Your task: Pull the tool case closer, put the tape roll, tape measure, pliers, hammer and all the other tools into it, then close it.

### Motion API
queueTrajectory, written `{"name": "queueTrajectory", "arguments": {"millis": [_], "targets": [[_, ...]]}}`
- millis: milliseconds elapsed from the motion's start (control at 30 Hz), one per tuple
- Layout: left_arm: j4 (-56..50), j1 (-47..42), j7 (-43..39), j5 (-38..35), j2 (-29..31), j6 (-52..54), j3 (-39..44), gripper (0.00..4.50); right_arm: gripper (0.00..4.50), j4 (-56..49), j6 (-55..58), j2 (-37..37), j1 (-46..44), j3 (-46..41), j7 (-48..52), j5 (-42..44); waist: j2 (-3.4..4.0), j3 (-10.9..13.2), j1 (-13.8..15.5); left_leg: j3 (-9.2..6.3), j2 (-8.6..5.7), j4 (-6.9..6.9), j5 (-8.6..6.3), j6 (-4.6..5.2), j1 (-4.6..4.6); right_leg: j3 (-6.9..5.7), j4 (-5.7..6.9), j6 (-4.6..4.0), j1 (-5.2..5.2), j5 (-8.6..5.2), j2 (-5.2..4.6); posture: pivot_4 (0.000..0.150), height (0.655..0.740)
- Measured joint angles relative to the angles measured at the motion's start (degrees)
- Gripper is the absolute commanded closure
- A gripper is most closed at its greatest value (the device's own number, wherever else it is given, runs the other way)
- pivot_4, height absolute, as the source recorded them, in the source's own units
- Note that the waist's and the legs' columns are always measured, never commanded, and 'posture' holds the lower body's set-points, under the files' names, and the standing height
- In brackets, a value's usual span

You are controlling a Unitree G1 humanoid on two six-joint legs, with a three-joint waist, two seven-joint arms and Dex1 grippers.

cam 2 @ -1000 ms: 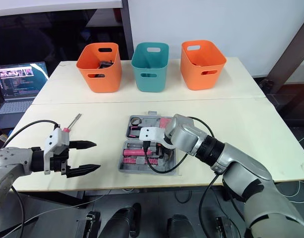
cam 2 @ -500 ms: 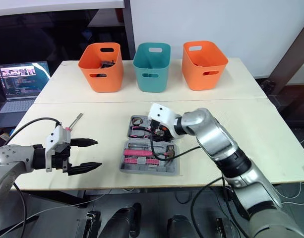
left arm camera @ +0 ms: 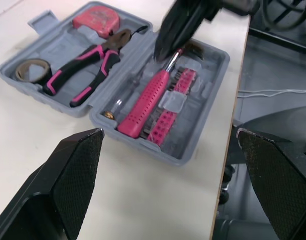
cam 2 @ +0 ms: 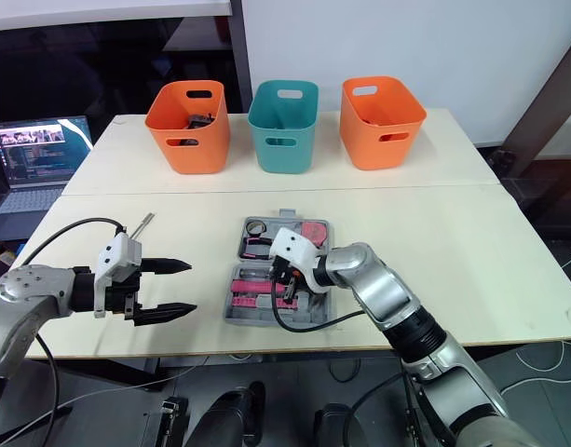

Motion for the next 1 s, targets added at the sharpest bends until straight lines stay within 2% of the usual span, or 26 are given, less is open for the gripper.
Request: {"name": "queueTrajectory", "arguments": {"millis": [200,1000], "targets": [[0.2,-0.2,0.0,0.6,0.0,-0.8,-0.3,0.0,4.46,5.4,-1.5,2.3,0.4,0.4,-0.8,-1.1,0.0,0.0,-0.1,0.0,0.01,-0.02,0.0,0.0,0.03,0.0,0.0,0.0,0.04,0.0,0.01,0.15,0.74],[1.1,-1.4,-0.5,1.8,0.1,-0.9,-0.6,0.0,4.46,9.6,-3.7,3.4,1.8,-0.4,1.3,-2.1,-0.24,-1.1,0.0,-0.01,0.01,-0.07,-0.08,0.02,0.36,0.01,-0.16,-0.01,0.21,-0.01,-0.04,0.15,0.74]]}}
